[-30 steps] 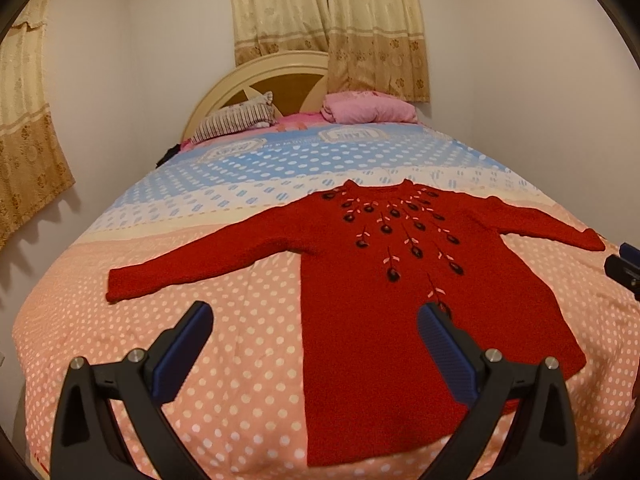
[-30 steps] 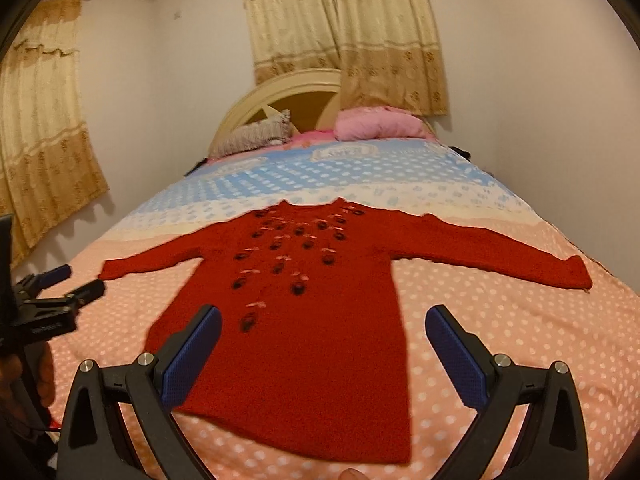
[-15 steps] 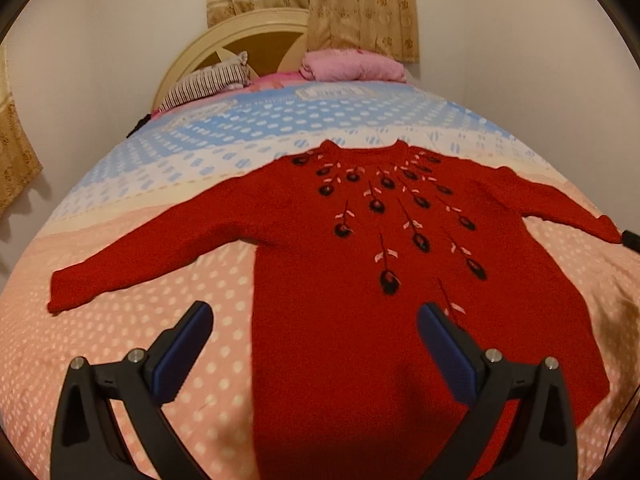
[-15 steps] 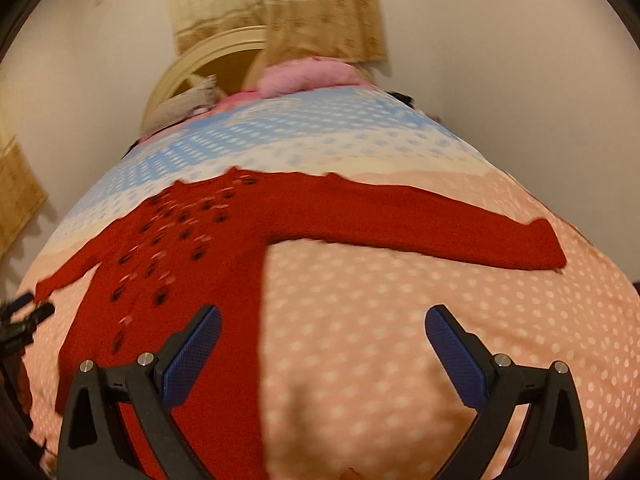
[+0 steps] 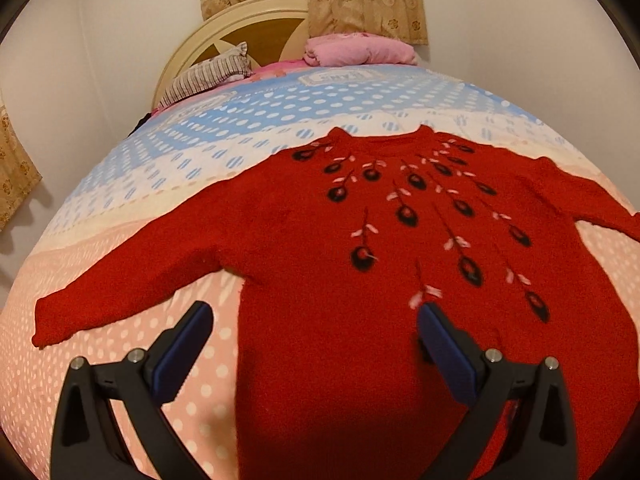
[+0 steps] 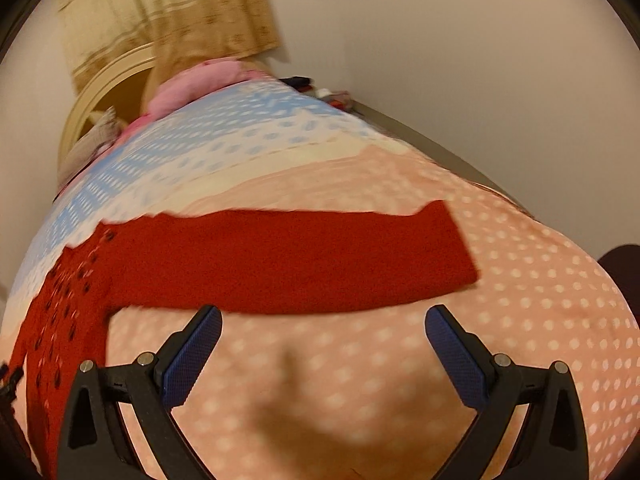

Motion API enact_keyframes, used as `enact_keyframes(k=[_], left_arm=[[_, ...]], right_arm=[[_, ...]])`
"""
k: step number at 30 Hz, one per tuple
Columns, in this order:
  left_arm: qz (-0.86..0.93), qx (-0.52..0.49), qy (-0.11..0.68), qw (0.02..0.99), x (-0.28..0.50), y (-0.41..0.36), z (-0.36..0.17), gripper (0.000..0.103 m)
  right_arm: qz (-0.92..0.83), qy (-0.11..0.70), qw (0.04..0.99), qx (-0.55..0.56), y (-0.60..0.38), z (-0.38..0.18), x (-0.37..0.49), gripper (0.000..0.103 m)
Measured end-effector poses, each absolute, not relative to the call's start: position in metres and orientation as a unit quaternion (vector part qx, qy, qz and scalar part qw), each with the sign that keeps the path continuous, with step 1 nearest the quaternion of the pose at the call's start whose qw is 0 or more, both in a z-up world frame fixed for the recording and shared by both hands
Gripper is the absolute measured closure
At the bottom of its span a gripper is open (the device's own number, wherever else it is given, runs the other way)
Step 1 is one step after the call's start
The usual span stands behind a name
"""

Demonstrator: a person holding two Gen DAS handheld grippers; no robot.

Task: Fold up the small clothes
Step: 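Reach the right tool to the cardigan sleeve cuff and grasp it, then lift the sleeve with the right tool and fold it across the cardigan body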

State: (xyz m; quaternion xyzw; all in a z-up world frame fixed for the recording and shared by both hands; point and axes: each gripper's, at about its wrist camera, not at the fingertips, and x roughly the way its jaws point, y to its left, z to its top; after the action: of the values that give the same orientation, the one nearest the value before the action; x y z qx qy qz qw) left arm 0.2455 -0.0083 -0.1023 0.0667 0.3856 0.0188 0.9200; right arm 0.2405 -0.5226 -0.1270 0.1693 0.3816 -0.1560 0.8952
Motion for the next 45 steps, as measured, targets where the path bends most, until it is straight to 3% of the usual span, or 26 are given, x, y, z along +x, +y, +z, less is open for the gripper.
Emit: enact_keyframes(k=[9,12,14,21,24,25,28,45], left_arm=[[0.033,0.052,0.403,0.913,0.261,0.005,-0.117,0.000],[0.036,0.046,0.408,0.911,0.265,0.009,-0.120,0.000],[0.038,0.040,0.411,0.910,0.266,0.013,-0.121,0.000],[0.038,0.039,0.417,0.907,0.268,0.012,-0.127,0.000],[0.036,0.039,0.417,0.908,0.267,0.011,-0.126,0.000],[0.036,0.039,0.416,0.908,0.266,0.012,-0.125,0.000],[0.035,0.037,0.413,0.909,0.265,0.013,-0.122,0.000],[0.034,0.019,0.401,0.915,0.255,0.031,-0.115,0.000]], right_arm=[[-0.217,0.396,0.869,0.204,-0.591,-0.147,0.262,0.002],[-0.222,0.406,0.860,0.214,-0.606,-0.156,0.270,0.010],[-0.220,0.415,0.851,0.236,-0.617,-0.164,0.273,0.023],[-0.206,0.433,0.845,0.237,-0.618,-0.181,0.279,0.045],[-0.197,0.433,0.846,0.240,-0.620,-0.181,0.281,0.062],[-0.193,0.433,0.847,0.241,-0.620,-0.178,0.281,0.072],[-0.184,0.428,0.852,0.239,-0.617,-0.172,0.283,0.081],[-0.091,0.350,0.921,0.145,-0.506,-0.047,0.307,0.083]])
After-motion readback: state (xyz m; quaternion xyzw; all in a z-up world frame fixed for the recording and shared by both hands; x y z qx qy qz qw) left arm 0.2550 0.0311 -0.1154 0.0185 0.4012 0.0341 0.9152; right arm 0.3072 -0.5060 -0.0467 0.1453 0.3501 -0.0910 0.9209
